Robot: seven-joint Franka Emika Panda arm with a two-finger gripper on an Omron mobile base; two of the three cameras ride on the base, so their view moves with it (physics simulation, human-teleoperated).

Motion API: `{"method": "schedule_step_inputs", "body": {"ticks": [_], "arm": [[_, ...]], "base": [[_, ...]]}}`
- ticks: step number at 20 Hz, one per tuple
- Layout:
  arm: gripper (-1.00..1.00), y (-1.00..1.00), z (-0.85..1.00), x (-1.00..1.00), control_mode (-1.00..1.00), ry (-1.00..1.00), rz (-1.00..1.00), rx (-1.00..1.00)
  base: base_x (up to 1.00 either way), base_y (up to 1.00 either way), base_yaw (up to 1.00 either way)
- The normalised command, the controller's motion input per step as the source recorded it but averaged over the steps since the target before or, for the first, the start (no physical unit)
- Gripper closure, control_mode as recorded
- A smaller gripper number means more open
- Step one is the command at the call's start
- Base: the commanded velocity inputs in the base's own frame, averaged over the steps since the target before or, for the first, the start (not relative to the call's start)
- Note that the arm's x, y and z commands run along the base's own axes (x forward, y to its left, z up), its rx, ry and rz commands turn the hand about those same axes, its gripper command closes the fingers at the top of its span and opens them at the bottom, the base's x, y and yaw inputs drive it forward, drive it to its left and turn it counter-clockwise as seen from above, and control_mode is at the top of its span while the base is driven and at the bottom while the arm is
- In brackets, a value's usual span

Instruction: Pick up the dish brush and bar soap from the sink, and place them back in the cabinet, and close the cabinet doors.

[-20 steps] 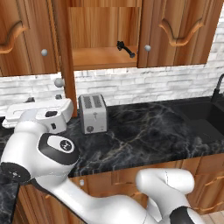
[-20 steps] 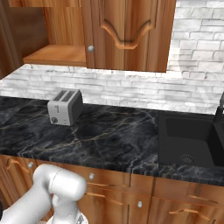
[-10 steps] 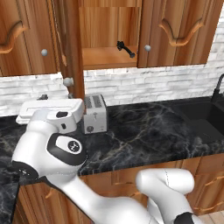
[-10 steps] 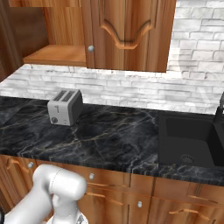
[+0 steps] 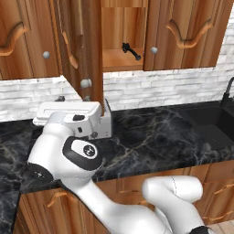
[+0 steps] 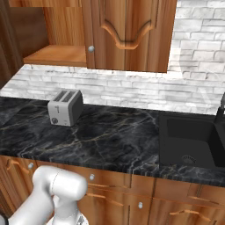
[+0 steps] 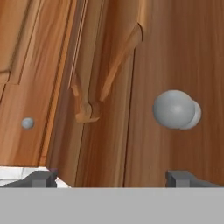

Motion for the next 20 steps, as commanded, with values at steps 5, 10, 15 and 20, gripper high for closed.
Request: {"method": "schedule_step_inputs", "body": {"ticks": [5, 10, 15, 20], "arm": [[-1.0, -0.4, 0.0, 0.07, -1.0, 0.0, -0.02, 0.0], [-1.0, -0.42, 0.0, 0.05, -1.0, 0.0, -0.01, 0.0], [-1.0, -0.38, 0.0, 0.08, -1.0, 0.0, -0.01, 0.0], [-1.0, -0.4, 0.0, 0.12, -1.0, 0.0, 0.0, 0.0]], "base": [[0.0, 0.0, 0.0], [0.0, 0.0, 0.0], [0.0, 0.0, 0.0], [0.0, 0.0, 0.0]]}}
